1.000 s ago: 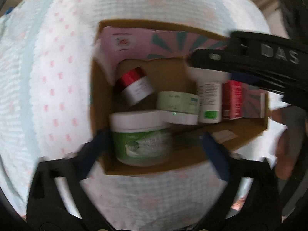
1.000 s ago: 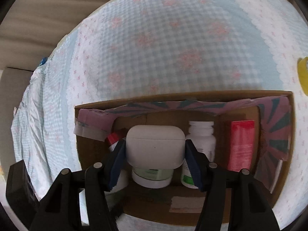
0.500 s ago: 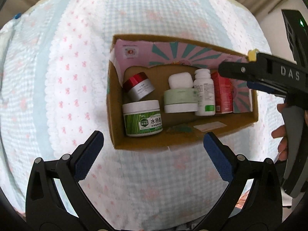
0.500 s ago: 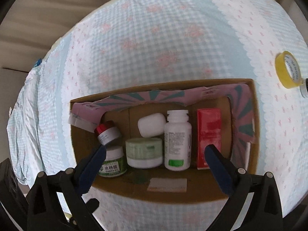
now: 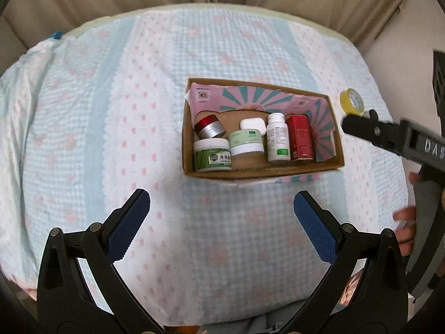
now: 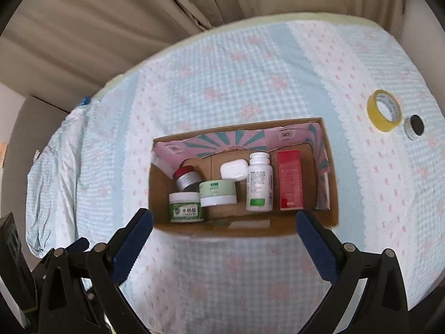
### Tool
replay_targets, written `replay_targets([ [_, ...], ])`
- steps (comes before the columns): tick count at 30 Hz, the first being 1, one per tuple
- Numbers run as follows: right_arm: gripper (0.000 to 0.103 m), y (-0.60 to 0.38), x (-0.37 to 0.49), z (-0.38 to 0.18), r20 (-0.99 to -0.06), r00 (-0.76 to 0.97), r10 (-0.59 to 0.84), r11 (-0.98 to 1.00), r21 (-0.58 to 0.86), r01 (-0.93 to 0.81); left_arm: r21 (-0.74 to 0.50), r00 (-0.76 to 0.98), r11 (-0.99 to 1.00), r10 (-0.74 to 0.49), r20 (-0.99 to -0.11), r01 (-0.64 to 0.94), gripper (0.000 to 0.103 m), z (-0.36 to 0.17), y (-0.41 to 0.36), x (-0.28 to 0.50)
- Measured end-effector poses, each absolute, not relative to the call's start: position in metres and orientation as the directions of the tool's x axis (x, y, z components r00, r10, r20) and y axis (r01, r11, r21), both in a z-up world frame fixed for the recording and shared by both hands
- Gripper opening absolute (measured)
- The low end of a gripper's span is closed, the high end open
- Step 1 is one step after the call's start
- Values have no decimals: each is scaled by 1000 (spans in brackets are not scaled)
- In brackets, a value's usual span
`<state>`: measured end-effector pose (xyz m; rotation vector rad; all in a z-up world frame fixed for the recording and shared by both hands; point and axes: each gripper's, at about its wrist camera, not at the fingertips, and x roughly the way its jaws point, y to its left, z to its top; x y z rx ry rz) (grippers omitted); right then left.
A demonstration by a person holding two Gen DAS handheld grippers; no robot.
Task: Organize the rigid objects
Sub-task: 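Lift both tools from the box toward the tape roll and black-lidded jar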
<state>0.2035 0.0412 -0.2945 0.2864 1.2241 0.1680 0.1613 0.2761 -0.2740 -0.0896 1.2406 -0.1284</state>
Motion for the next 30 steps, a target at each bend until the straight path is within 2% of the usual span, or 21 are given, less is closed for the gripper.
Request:
replay_targets([
  [6, 102, 12, 146, -280, -919, 344, 191, 973, 224, 58, -181, 355, 981, -192, -915, 63, 103, -265, 264, 126],
  [13, 102, -59, 99, -268, -939, 324, 117, 976, 169, 139, -212, 360, 970, -241, -901, 120, 103, -261, 210, 105],
  [19, 102, -137, 76, -260, -928, 366, 66, 963, 156, 221, -159, 371, 972, -215, -903, 174, 103, -257, 146, 101],
  [26, 102, -227, 88, -266, -908, 418, 29, 985, 97, 143, -89, 418, 991, -121, -900, 95, 103, -255, 51, 108],
  [30, 102, -275, 113, -283, -911, 411, 33, 998, 54, 39, -128, 470, 991, -127, -873, 30, 103, -241, -2, 119],
])
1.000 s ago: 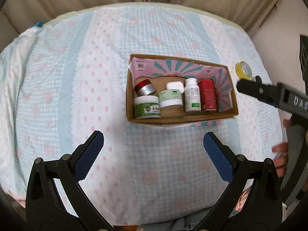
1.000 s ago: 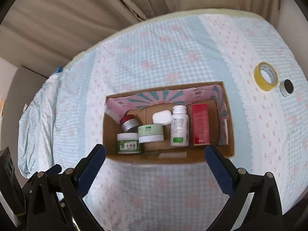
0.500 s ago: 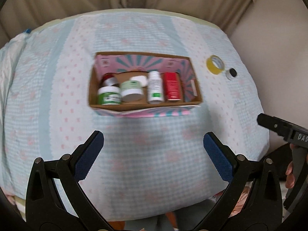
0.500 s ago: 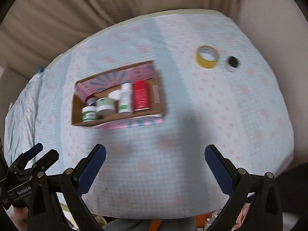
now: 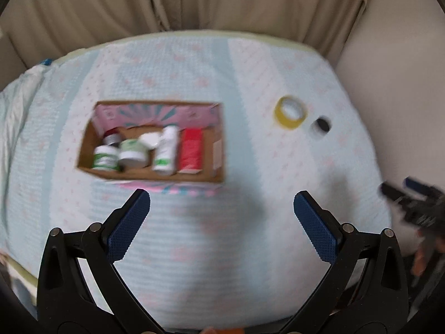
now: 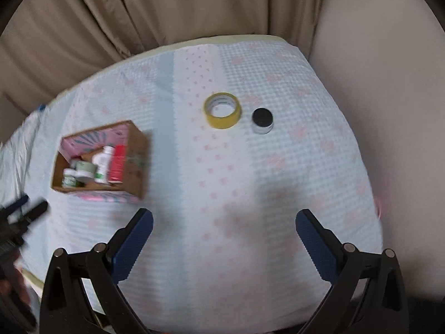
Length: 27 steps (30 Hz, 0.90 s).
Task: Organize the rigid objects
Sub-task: 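Lift both tools from the box toward the tape roll and black-lidded jar, then grasp the yellow tape roll with the left gripper while the right gripper grasps the black-lidded jar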
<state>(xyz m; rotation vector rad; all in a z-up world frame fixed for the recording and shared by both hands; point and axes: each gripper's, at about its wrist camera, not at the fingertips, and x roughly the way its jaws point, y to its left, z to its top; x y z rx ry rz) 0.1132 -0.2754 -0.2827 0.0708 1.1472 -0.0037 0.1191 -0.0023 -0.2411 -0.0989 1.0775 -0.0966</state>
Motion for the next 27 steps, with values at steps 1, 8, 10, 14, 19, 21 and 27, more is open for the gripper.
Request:
replay_targets([
  [1, 102, -288, 120, -286, -912, 408, 39, 999, 51, 17, -129, 473, 991, -128, -872, 31, 103, -240, -15, 123],
  [8, 102, -343, 154, -286, -921, 380, 85, 996, 71, -50, -105, 440, 991, -133, -888, 86, 103, -235, -101, 164],
  [10, 102, -354, 163, -286, -920, 381, 86, 996, 70, -57, -104, 423, 989, -139, -895, 106, 103, -240, -114, 178],
  [14, 102, -367, 180, -302, -923, 378, 70, 997, 50, -62, -126, 351, 979, -175, -920, 160, 103, -276, -141, 219],
  [19, 102, -381, 207, -340, -930, 360, 71, 996, 48, -74, -110, 300, 964, -182, -936, 242, 103, -325, -166, 264],
  [21, 102, -382, 221, -359, -931, 357, 83, 992, 42, -121, -94, 275, 956, -173, -946, 278, 103, -353, -179, 284],
  [27, 102, -380, 259, -414, -926, 365, 92, 976, 12, -218, -120, 202, 939, -192, -960, 323, 103, -437, -203, 333],
])
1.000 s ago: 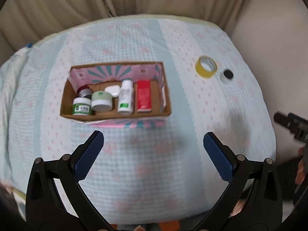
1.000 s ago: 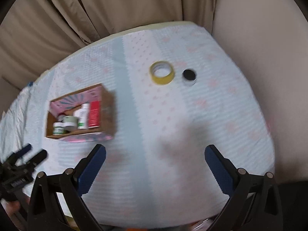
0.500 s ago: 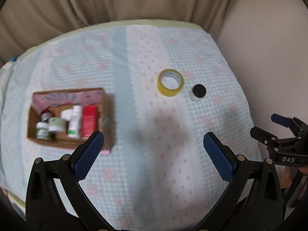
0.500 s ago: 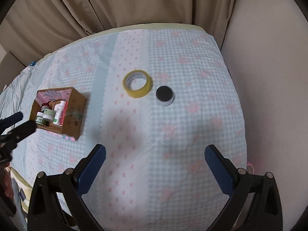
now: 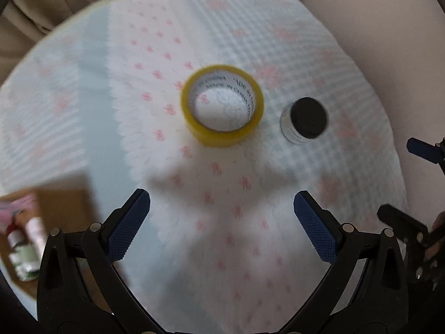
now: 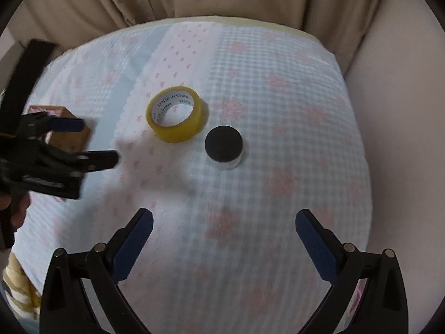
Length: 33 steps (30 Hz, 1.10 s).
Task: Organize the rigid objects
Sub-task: 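Grasp the yellow tape roll with the left gripper while the right gripper grasps the black-lidded jar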
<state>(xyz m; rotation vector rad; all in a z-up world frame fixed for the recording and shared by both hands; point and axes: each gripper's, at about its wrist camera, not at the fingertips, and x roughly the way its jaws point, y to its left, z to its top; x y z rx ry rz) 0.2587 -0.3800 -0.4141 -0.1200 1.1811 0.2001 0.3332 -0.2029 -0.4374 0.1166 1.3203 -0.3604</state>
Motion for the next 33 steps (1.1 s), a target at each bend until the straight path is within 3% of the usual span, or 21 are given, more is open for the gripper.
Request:
replay_targets([
  [11, 86, -372, 318, -480, -943, 320, 86, 954, -15, -299, -106, 184, 915, -190, -964, 389, 103, -503, -234, 387],
  [13, 73, -368, 326, -487, -945, 314, 86, 945, -22, -327, -106, 189, 913, -193, -963, 394, 103, -509, -238, 396],
  [20, 65, -359, 346, -493, -938, 324, 122, 924, -11, -382, -65, 220, 899, -175, -960, 433, 103, -515, -251, 413],
  [23, 53, -354, 349, -495, -939, 322, 122, 915, -20, -404, -28, 237, 896, -147, -960, 444, 97, -517, -256, 418],
  [33, 52, -365, 340, -489, -939, 315, 137, 934, 17, -356, -18, 255, 897, -145, -956, 443, 96, -506, -258, 418],
])
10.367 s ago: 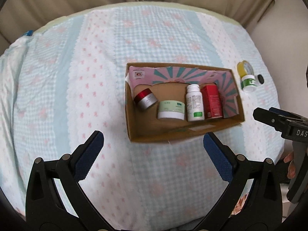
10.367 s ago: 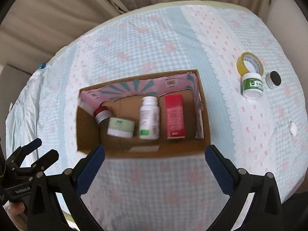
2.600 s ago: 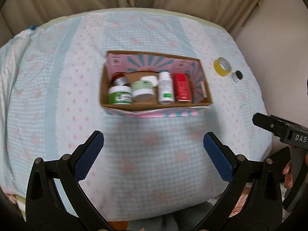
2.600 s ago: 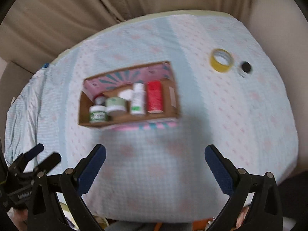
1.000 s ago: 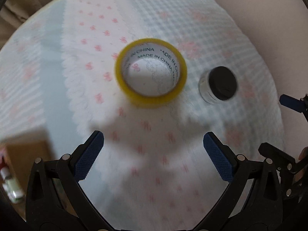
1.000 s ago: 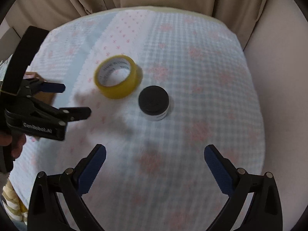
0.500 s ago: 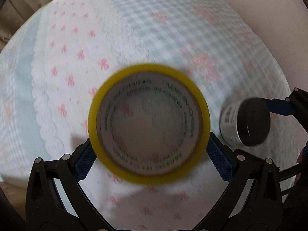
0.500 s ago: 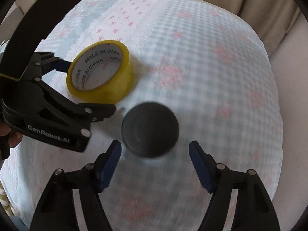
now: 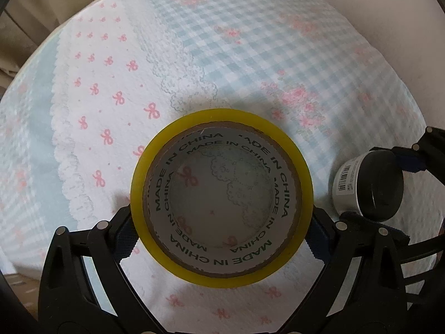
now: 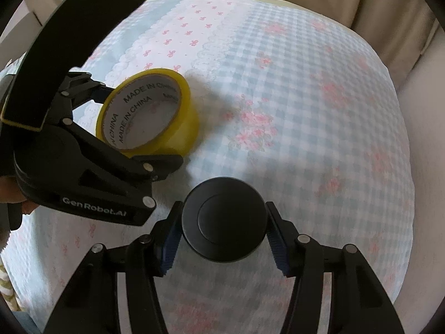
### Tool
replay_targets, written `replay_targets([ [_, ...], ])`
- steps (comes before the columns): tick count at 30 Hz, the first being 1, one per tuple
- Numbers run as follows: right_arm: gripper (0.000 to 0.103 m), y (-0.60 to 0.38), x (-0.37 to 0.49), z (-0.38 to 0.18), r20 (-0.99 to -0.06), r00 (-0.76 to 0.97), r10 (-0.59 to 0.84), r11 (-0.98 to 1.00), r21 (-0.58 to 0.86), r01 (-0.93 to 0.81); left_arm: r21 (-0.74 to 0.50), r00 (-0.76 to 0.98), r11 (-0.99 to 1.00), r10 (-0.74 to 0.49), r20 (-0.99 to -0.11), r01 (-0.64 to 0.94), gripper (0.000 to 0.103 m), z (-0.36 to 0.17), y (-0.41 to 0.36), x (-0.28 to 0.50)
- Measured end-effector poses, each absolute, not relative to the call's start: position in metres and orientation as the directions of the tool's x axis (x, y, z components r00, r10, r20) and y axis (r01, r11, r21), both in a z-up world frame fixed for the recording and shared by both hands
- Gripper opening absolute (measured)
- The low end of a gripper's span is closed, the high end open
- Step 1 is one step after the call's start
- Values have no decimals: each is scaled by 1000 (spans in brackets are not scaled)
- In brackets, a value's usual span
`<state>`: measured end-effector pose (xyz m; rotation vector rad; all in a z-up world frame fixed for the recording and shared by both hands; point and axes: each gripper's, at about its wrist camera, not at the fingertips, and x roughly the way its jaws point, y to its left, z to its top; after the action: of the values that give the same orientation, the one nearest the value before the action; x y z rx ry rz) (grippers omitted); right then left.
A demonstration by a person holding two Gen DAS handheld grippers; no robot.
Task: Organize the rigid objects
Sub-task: 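Grasp the yellow tape roll with the left gripper while the right gripper grasps the black-lidded jar, then carry the tape roll and black-lidded jar into the box and release both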
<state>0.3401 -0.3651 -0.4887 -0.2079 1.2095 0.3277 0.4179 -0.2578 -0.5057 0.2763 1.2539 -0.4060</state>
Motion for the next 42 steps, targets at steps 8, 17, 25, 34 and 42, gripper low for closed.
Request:
replay_targets([
  [8, 52, -389, 316, -452, -934, 322, 155, 965, 74, -251, -15, 293, 907, -151, -944, 421, 96, -447, -256, 398],
  [17, 52, -395, 270, -367, -906, 397, 144, 979, 71, -193, -17, 387, 920, -181, -904, 392, 96, -354, -244, 350],
  [25, 52, -383, 214, -276, -879, 454, 149, 981, 75, -176, -45, 441, 936, -206, -874, 348, 96, -259, -222, 285],
  [34, 52, -346, 163, -207, -838, 526, 144, 976, 33, -214, -93, 488, 962, -212, -847, 256, 96, -192, -163, 208],
  [42, 52, -271, 144, -181, -820, 546, 169, 971, 43, -236, -122, 516, 969, -218, -829, 213, 96, -168, -75, 165],
])
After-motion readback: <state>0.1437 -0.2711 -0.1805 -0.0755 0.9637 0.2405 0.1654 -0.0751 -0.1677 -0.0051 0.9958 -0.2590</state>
